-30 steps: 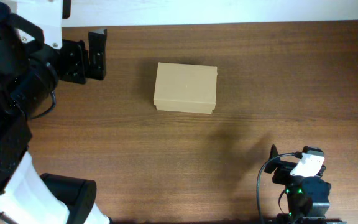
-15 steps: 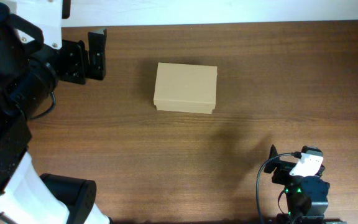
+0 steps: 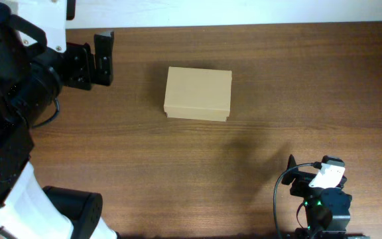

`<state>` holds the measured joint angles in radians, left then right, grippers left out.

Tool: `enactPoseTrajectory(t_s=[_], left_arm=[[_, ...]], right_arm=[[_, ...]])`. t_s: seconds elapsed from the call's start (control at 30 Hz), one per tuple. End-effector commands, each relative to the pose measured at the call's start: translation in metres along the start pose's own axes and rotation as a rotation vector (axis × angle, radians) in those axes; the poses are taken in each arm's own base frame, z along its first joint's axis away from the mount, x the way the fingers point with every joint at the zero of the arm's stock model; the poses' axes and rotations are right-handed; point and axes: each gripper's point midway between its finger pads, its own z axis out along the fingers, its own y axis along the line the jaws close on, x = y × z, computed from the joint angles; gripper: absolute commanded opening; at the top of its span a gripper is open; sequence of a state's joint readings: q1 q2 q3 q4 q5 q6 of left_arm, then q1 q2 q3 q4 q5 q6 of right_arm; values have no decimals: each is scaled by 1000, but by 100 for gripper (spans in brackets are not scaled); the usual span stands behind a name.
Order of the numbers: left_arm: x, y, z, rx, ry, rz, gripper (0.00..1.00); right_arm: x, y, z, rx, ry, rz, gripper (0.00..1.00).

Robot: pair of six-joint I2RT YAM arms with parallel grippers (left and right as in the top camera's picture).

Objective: Pack container

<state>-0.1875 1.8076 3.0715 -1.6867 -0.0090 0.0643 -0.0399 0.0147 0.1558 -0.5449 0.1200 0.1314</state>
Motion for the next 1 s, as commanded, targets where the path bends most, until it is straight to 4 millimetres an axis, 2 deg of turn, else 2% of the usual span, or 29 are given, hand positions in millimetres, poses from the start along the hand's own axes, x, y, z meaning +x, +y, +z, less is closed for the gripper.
enactPoseTrajectory(t_s=[0.0, 0.1, 0.23, 0.37, 0.53, 0.57, 0.73, 0.83, 0.97], left_arm=[[-2, 8, -17, -47, -22, 11, 99], [-15, 18, -31, -103, -93, 7, 99], [-21, 31, -40, -187, -205, -8, 99], [-3, 43, -44, -266, -285, -28, 99], [54, 50, -36, -331, -312, -43, 99], [79, 52, -33, -347, -310, -47, 99], [148, 59, -22, -391, -284, -56, 99], [185, 61, -16, -412, -284, -62, 99], [222, 59, -8, -420, -325, -68, 99]], right_arm=[[0, -6, 1, 30, -10, 12, 99], [0, -6, 1, 30, -10, 12, 99], [0, -6, 1, 30, -10, 12, 99], [0, -6, 1, 30, -10, 12, 99], [0, -6, 1, 30, -10, 12, 99], [0, -6, 1, 30, -10, 12, 99], [0, -6, 1, 30, -10, 12, 99], [0, -6, 1, 30, -10, 12, 99], [0, -6, 1, 30, -10, 12, 99]])
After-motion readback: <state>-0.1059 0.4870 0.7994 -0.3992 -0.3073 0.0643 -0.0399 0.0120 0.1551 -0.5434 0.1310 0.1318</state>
